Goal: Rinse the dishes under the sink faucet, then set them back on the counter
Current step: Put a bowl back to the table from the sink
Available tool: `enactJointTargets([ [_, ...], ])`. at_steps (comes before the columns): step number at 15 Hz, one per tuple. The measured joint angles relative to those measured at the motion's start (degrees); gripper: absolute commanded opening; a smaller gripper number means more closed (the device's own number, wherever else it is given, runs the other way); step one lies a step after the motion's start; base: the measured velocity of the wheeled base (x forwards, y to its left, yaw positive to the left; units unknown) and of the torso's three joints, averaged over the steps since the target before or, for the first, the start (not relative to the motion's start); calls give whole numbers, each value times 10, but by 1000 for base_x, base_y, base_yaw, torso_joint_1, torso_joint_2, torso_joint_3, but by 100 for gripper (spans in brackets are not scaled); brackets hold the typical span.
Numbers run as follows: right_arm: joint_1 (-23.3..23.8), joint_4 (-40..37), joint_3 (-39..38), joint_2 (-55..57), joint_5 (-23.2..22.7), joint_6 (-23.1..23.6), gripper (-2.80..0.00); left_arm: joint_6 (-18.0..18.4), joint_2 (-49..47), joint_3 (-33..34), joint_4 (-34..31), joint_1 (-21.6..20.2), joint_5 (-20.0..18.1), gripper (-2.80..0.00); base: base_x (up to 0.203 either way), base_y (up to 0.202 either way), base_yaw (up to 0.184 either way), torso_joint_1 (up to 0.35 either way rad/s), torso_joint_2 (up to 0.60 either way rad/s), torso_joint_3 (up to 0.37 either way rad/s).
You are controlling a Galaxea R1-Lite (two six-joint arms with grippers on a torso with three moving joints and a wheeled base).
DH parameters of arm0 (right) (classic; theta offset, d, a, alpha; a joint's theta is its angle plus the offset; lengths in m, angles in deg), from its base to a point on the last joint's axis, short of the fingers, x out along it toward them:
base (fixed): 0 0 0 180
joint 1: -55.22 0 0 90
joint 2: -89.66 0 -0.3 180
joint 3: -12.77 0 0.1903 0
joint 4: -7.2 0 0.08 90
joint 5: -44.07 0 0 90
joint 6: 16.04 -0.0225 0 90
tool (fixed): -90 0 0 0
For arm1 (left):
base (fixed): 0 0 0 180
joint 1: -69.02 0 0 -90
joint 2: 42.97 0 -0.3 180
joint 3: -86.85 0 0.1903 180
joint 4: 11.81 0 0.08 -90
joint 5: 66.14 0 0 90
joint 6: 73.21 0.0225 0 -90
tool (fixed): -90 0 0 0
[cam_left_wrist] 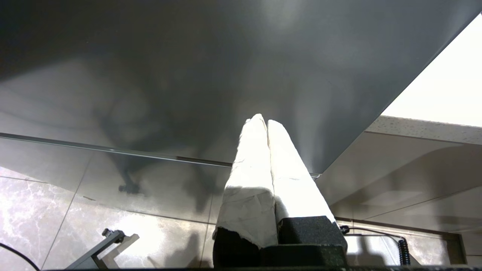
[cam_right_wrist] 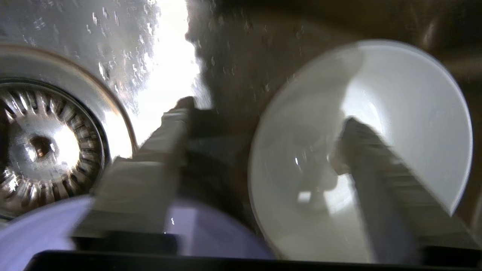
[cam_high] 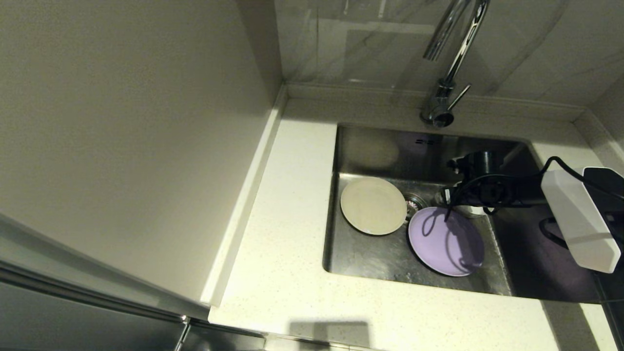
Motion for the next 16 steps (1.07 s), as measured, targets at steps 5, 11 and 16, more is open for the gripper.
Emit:
enactJointTargets([
  [5,12,22,0,9,-1,18,-280,0,0,0,0,0,0,-280,0,0,0,0,0,0],
  [11,30,-27,-3,-6,-18,4,-280,0,0,0,0,0,0,-280,0,0,0,0,0,0],
  [16,31,-24,-101,-88,-43,4,-280,0,0,0,0,0,0,-280,0,0,0,0,0,0],
])
